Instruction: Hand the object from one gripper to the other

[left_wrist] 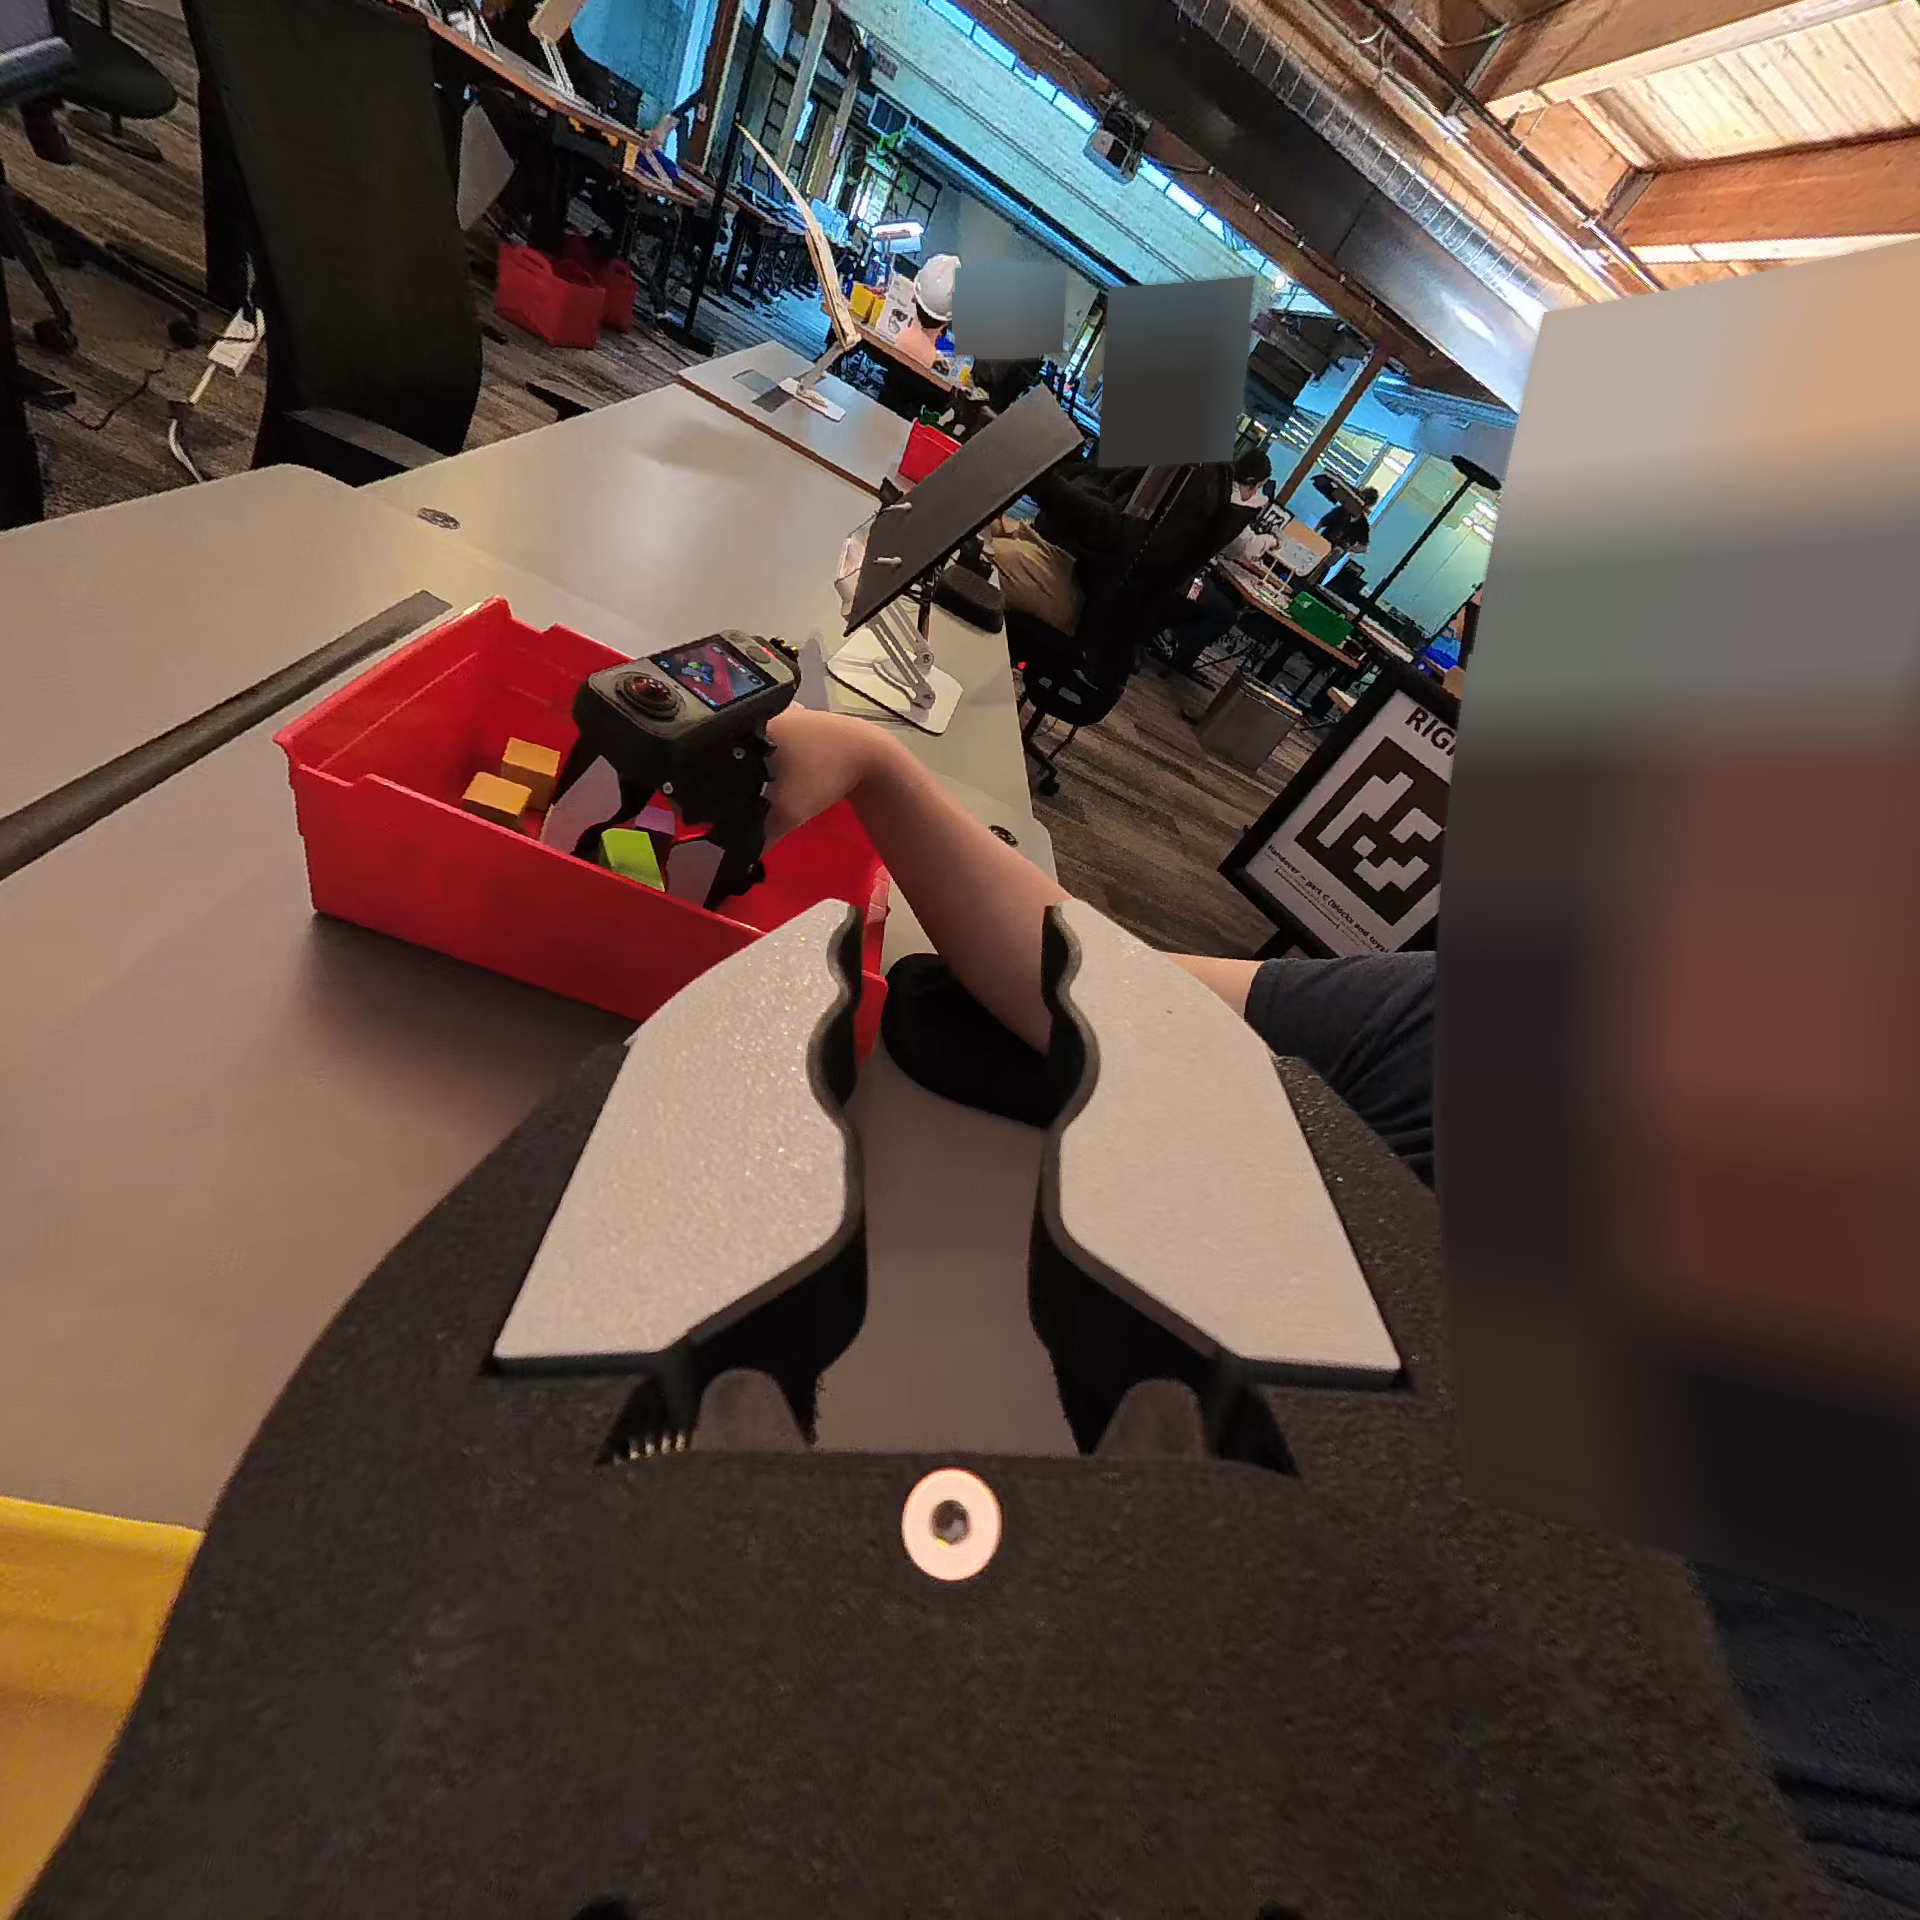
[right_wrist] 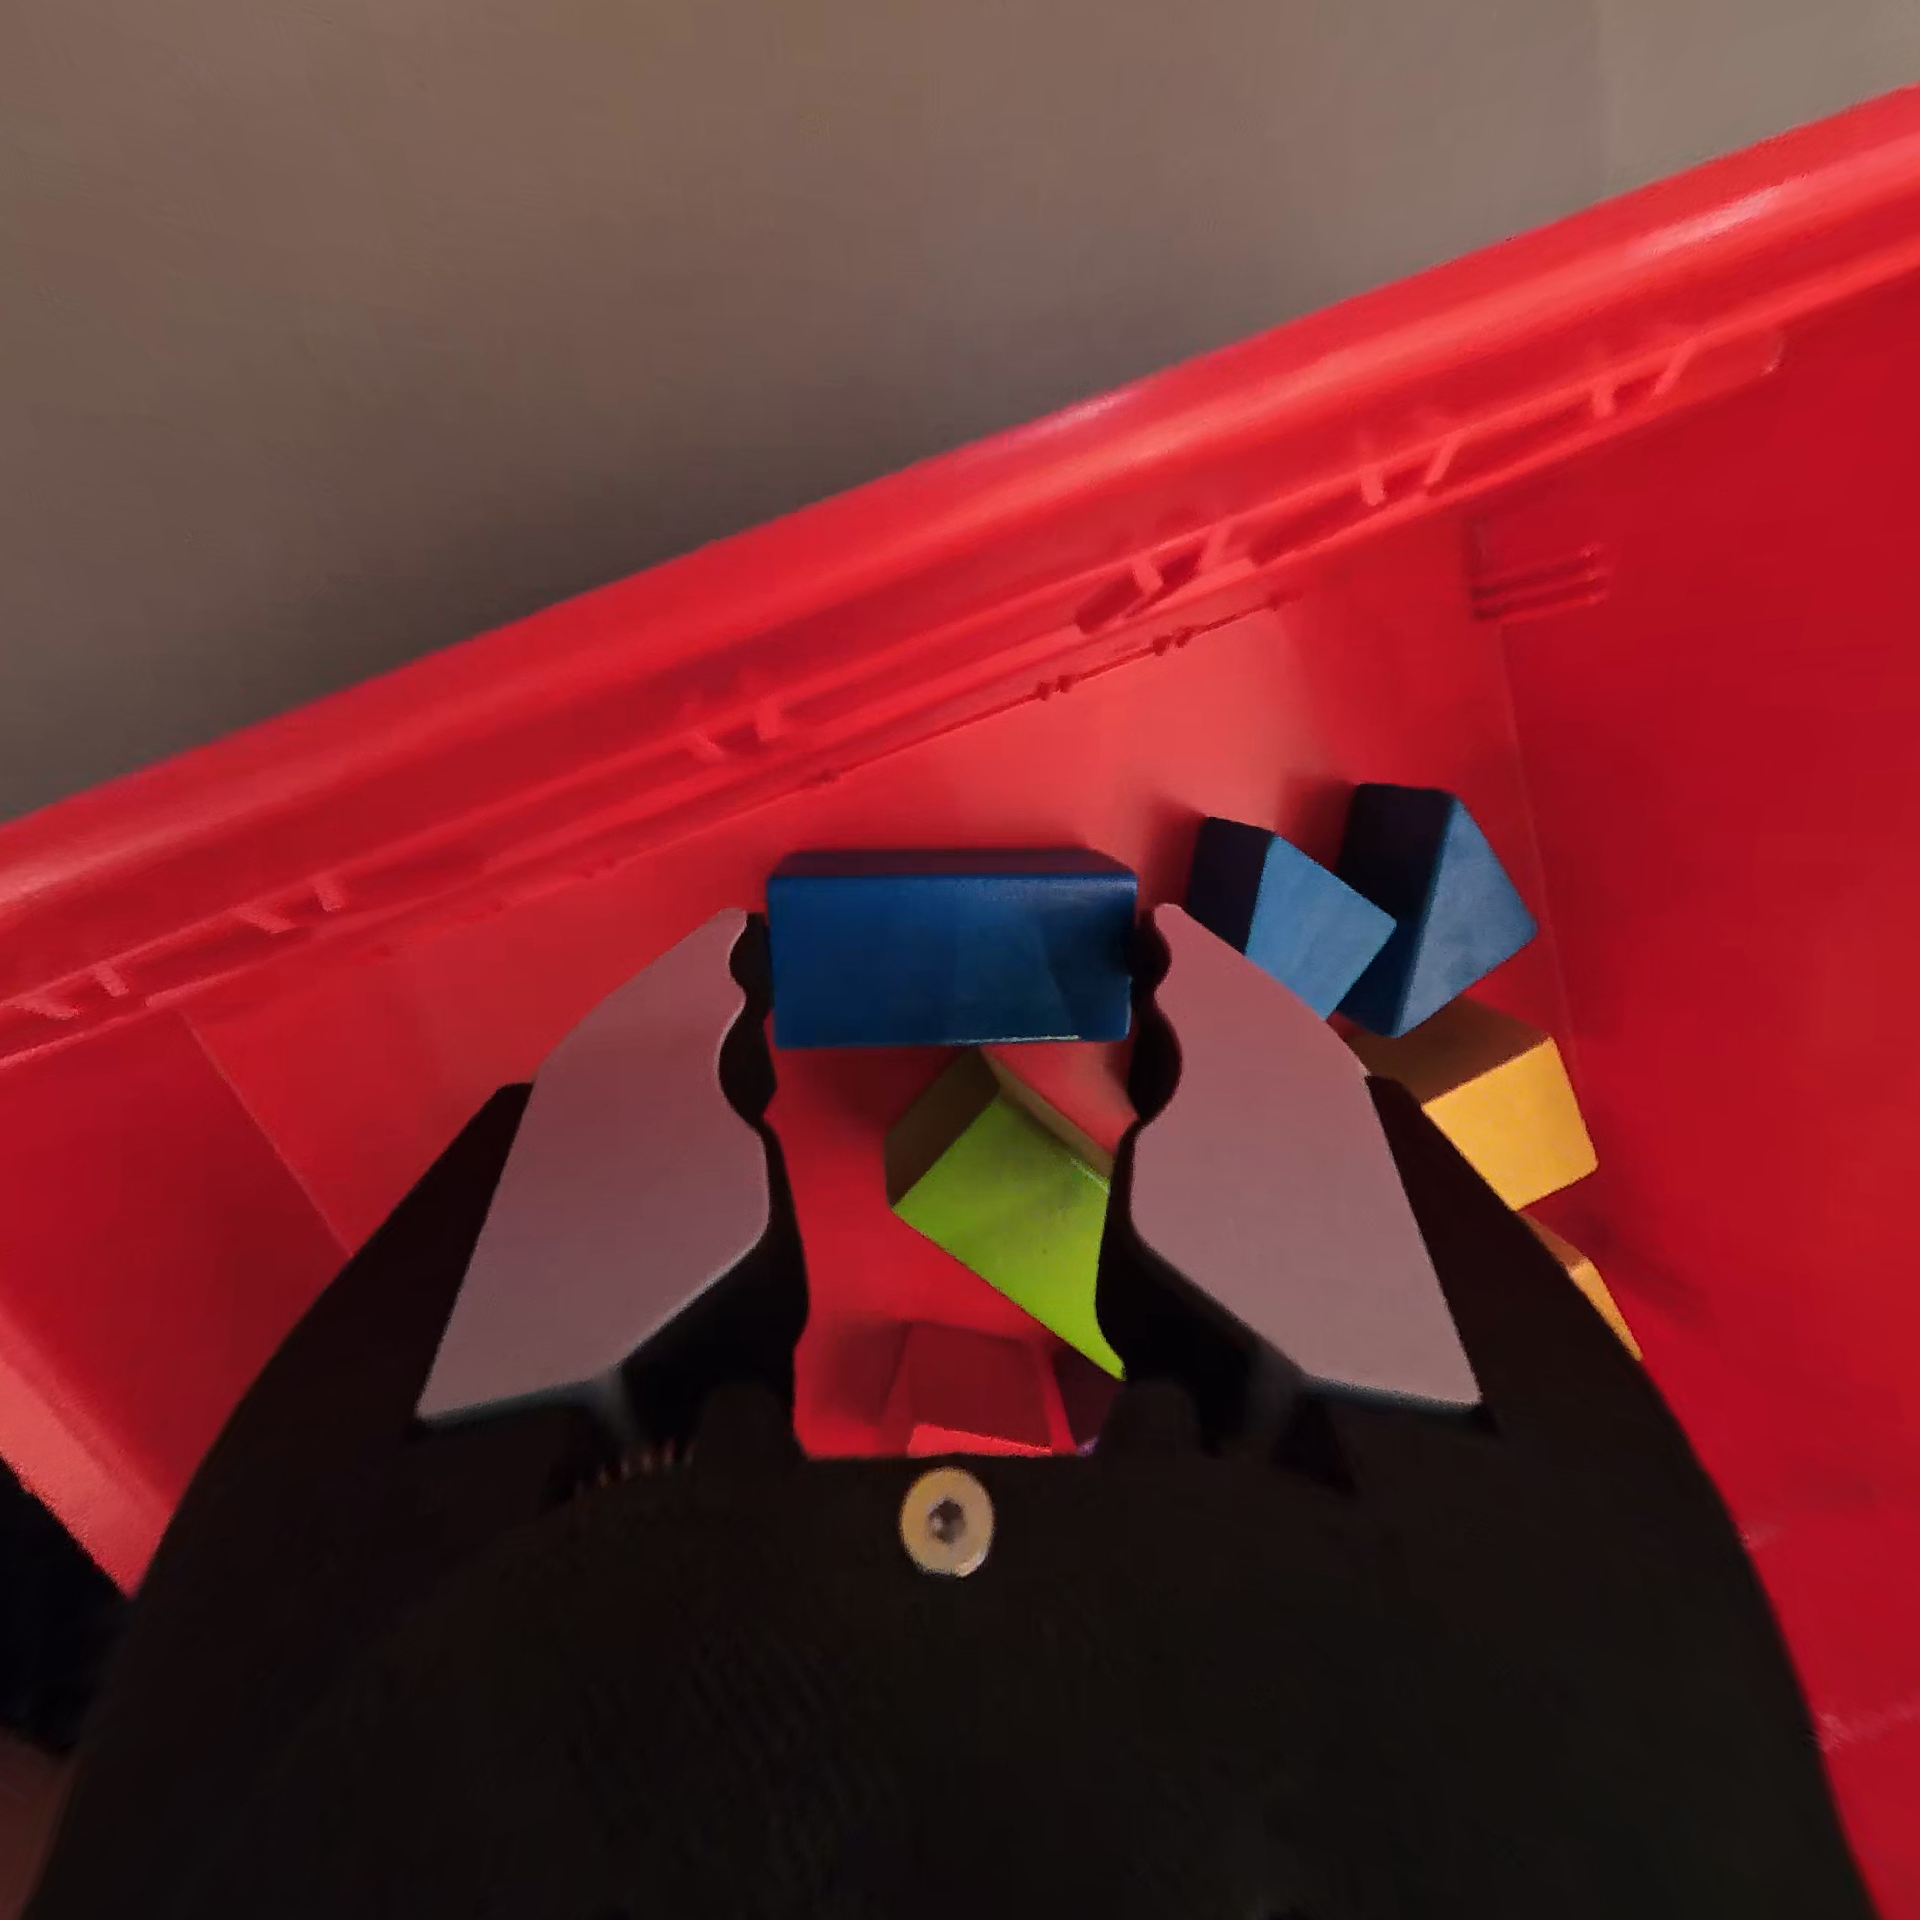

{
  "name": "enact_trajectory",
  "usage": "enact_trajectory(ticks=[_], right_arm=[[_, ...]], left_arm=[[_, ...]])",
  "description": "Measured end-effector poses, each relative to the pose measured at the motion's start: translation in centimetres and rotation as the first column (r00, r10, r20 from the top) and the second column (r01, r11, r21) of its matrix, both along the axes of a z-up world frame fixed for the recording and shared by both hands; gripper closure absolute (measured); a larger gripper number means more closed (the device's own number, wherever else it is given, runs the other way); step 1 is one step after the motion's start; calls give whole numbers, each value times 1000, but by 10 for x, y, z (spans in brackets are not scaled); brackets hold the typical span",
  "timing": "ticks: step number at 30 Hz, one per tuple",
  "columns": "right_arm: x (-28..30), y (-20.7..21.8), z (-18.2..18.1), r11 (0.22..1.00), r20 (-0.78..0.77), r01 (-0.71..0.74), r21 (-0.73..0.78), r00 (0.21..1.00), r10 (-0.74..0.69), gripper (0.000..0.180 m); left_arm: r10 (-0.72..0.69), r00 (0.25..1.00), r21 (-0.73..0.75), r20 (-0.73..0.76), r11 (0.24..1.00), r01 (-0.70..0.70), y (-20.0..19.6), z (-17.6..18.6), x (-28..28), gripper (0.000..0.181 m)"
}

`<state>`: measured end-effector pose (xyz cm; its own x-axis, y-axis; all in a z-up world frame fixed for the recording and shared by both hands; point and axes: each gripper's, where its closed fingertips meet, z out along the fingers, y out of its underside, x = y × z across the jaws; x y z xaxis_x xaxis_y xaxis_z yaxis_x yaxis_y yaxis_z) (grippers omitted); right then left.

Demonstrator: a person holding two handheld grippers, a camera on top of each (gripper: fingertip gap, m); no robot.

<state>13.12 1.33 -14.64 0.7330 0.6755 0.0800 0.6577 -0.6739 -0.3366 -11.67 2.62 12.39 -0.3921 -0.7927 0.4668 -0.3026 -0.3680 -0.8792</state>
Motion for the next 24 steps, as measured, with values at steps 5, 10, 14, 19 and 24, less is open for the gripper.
enact_trajectory(ticks=[5,10,14,19,24], right_arm=[[1,0,3,1000,13,-9,26,1000,9,113],[-2,0,17,997,15,-20,70,1000,19,113],[3,-4,34,993,38,-14,120,999,10,113],[6,-8,63,978,19,2,207,1000,-6,113],[2,-12,71,973,14,-13,230,1000,10,115]], left_arm=[[44,999,25,-6,999,-43,11,-3,-1,149],[259,952,226,-161,949,-220,55,-43,1,147],[444,848,410,-289,858,-310,103,-81,-16,147],[654,619,643,-435,707,-295,168,-142,-53,147],[703,515,773,-491,624,-114,200,-200,-66,147]])
